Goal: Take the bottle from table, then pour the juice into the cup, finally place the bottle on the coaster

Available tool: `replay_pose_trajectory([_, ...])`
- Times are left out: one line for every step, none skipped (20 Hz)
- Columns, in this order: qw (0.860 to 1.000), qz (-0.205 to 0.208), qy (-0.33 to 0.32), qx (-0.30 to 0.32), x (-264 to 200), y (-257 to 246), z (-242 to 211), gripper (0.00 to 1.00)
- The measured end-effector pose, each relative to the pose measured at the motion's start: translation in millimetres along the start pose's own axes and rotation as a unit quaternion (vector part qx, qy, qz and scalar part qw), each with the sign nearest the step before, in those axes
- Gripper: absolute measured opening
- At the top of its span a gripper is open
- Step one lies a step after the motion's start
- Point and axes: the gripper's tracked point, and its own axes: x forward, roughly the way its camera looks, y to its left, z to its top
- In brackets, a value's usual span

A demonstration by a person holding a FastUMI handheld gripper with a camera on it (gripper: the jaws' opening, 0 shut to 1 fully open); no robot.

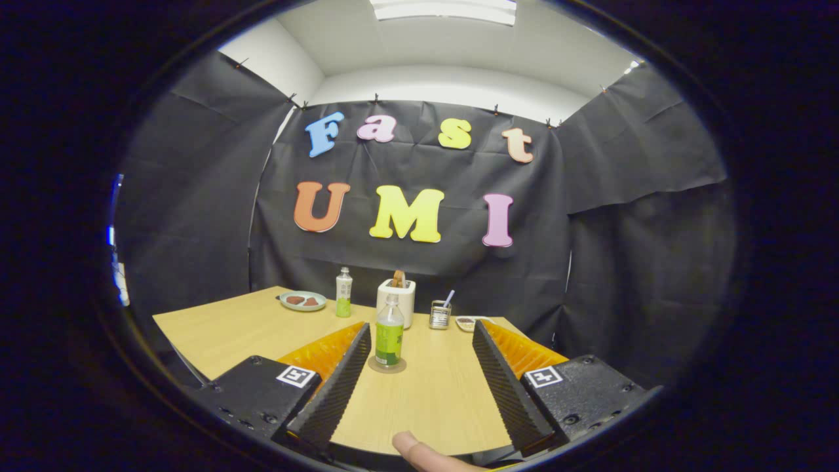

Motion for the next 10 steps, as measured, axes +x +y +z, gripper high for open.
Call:
replay_pose_trajectory([1.000, 0.003, 0.000, 0.006, -1.9, -0.6, 0.5, 1.00])
replay_pose_trajectory([1.000, 0.006, -0.003, 0.012, -4.4, -2.7, 2.3, 1.00])
replay_pose_trajectory([1.000, 0.009, -0.006, 0.018, -6.5, -3.9, 3.6, 1.00])
replay_pose_trajectory([1.000, 0.010, -0.008, 0.022, -7.4, -5.3, 2.4, 1.00])
replay_pose_trajectory([1.000, 0.012, -0.010, 0.026, -8.3, -5.8, 2.6, 1.00])
replay_pose_trajectory([0.999, 0.013, -0.010, 0.030, -8.7, -5.7, 1.8, 1.00])
replay_pose_trajectory([0.999, 0.014, -0.010, 0.032, -9.3, -6.3, 1.9, 1.00])
replay_pose_trajectory([0.999, 0.014, -0.010, 0.037, -9.9, -7.9, 2.6, 1.00])
replay_pose_trajectory([0.999, 0.014, -0.009, 0.044, -9.7, -8.5, 4.0, 1.00])
replay_pose_trajectory([0.999, 0.017, -0.007, 0.052, -9.1, -7.8, 4.1, 1.00])
